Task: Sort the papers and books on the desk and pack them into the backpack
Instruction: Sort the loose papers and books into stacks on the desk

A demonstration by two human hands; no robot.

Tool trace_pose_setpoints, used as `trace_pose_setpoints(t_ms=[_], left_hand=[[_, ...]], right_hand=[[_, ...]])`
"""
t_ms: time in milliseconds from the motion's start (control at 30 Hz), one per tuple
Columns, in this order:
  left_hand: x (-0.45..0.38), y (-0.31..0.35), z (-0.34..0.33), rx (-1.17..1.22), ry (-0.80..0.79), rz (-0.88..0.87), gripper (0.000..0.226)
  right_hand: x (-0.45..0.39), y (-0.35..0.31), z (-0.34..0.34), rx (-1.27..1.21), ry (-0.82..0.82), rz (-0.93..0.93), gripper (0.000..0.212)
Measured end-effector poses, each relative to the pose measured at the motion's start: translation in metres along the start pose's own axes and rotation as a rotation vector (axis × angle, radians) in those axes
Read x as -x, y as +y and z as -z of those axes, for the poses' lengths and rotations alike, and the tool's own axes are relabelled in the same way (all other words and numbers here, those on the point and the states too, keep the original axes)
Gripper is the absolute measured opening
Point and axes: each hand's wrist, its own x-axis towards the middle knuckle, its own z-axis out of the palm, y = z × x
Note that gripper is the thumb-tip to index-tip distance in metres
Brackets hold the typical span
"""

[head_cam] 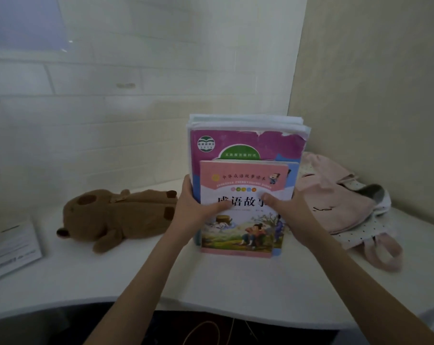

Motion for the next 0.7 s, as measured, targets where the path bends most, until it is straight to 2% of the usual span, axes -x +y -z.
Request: trace_pose_setpoints(t_ms=[67, 100, 200, 300, 400, 500, 600, 667, 700], left_hand=[[-0.002, 0.000, 0.003, 0.005, -0.002, 0.020, 0.064], [-0.004, -0.001, 0.006, 0.017, -0.026, 0.029, 0.066], [-0.010, -0.003, 0.016, 0.076, -0.200, 0.087, 0.066], [-0.016, -0.002, 0.020, 0.000, -0.335, 0.181, 0.045], [-0.021, 0.002, 0.019, -0.078, -0.265, 0.193, 0.030], [-0.023, -0.001, 0.022, -0.166, -0.172, 0.192, 0.047], [-0.018, -0.005, 0.030, -0.205, -0.183, 0.347, 0.049], [-0.011, -0.011, 0.037, -0.268, -0.200, 0.474, 0.046], [-0.007, -0.014, 0.041, -0.305, -0.198, 0.528, 0.045]], right_hand=[[0.002, 0.003, -0.002, 0.004, 0.046, -0.014, 0.086], [0.003, 0.003, -0.003, 0.003, 0.058, -0.004, 0.086], [0.009, 0.003, -0.005, 0.002, 0.072, 0.033, 0.056], [0.016, 0.011, -0.006, 0.036, 0.007, 0.033, 0.025], [0.013, 0.011, -0.006, 0.055, 0.047, 0.025, 0.022], [0.010, 0.010, -0.009, 0.052, 0.028, -0.017, 0.032], [0.011, 0.012, -0.012, -0.020, -0.104, -0.219, 0.029], [0.013, 0.019, -0.015, 0.045, -0.209, -0.302, 0.023], [0.014, 0.024, -0.017, 0.110, -0.237, -0.331, 0.026]])
